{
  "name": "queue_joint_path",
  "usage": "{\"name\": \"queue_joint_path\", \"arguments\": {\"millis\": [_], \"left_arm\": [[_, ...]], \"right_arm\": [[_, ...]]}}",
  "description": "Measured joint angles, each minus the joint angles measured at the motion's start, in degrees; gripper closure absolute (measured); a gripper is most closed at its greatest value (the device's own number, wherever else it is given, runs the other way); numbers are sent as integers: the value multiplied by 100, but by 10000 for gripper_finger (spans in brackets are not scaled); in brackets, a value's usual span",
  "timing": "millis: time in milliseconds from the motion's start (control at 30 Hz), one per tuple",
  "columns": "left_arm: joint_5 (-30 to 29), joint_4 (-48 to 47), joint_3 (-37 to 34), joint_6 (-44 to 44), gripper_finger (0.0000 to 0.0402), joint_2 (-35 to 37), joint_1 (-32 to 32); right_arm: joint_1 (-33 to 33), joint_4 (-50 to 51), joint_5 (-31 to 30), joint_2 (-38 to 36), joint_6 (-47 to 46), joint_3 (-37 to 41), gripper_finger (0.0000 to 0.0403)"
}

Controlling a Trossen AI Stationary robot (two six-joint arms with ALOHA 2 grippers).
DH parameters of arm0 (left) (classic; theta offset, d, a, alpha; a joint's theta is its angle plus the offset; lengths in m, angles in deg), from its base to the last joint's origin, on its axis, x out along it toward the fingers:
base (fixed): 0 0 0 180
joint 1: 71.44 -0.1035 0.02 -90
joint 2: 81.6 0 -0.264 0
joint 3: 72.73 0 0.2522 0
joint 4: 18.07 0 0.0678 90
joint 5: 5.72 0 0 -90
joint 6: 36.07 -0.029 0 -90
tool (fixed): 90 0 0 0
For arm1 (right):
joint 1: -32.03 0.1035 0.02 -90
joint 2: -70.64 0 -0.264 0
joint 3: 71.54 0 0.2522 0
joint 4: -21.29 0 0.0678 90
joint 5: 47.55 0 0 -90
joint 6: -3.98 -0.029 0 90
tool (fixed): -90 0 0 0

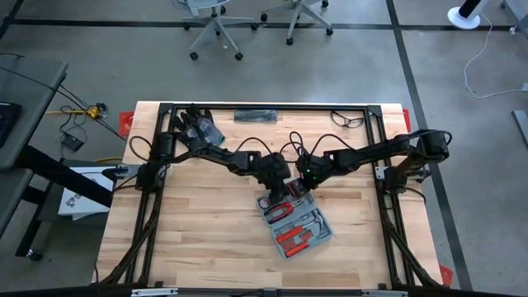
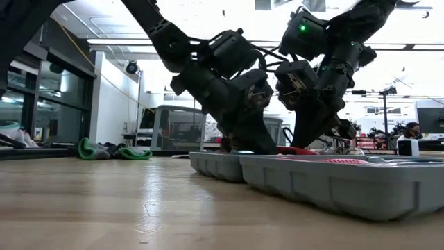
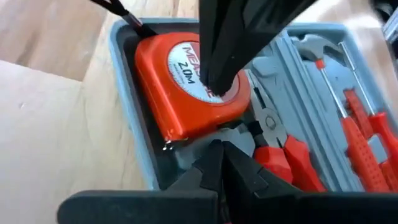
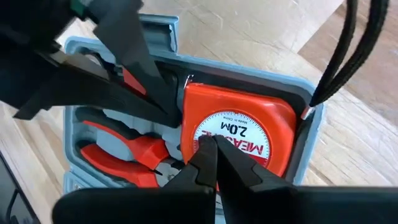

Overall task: Prefit tool cases
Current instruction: Put the tape measure into the gray prefit tool case

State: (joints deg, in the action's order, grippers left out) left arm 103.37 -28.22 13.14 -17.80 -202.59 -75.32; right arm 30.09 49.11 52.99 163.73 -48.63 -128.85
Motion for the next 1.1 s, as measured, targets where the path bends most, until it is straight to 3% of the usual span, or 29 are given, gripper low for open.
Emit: {"name": "queue_joint_path", "arguments": {"millis": [333,467,1000,1100], "left_arm": [[-92,80,2,59,402,-24,-174],[-5,206,2,139,402,-81,-223],[219,27,413,174,401,-160,-238],[184,-22,413,111,401,-192,-245]], "right_arm": [[-88,521,-447,-705,83,53,402],[-151,942,-432,-716,211,46,402],[-146,1393,-1285,-1052,13,26,403],[-186,1451,-1163,-1070,166,26,403]]}}
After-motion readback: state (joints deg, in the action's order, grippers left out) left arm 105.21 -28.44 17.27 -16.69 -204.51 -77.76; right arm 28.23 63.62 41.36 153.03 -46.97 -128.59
